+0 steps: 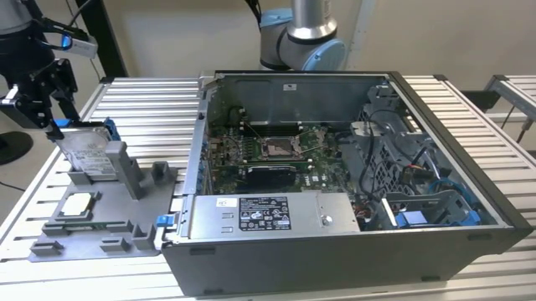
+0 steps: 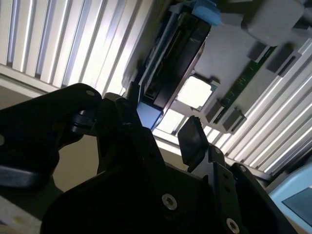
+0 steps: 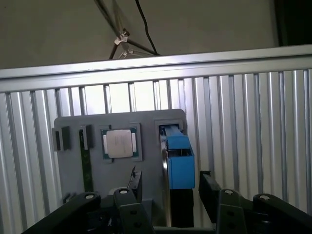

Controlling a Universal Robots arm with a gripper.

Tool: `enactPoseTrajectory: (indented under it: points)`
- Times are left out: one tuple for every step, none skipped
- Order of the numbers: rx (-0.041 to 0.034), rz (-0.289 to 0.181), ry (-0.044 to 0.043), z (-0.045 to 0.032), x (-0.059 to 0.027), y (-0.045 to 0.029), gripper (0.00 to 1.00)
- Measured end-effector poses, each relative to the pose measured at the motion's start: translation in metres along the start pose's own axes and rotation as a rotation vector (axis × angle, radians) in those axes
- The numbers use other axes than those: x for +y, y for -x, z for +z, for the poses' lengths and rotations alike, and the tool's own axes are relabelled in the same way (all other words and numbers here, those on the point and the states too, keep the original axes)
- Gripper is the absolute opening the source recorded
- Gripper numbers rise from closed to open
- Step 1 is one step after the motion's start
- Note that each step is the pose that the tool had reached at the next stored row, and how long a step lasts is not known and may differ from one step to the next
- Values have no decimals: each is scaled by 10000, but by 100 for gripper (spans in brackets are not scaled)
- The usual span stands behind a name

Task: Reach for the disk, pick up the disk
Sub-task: 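Pick up the disk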

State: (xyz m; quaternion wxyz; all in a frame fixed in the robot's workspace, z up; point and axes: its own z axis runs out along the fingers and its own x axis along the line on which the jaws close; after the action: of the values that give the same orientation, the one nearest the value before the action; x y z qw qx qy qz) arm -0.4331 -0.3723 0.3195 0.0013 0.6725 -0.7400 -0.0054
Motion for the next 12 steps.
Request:
enactPoseTrajectory:
  points:
    - [2, 0, 0, 18, 1, 0, 100]
    - [3, 0, -1, 36, 2, 0, 100]
    - [5, 0, -1, 55, 3, -1, 100]
    - [8, 0, 0, 73, 4, -1, 100]
    - [12, 0, 0, 91, 5, -1, 100]
    - [14, -1, -1, 109, 5, -1, 100]
    - [17, 0, -1, 127, 6, -2, 100]
    - [19, 0, -2, 146, 7, -2, 100]
    - [21, 0, -2, 163, 8, -2, 100]
    - [24, 0, -2, 182, 9, -2, 100]
    - [27, 0, -2, 199, 9, -2, 100]
    - [29, 0, -2, 219, 11, -3, 100]
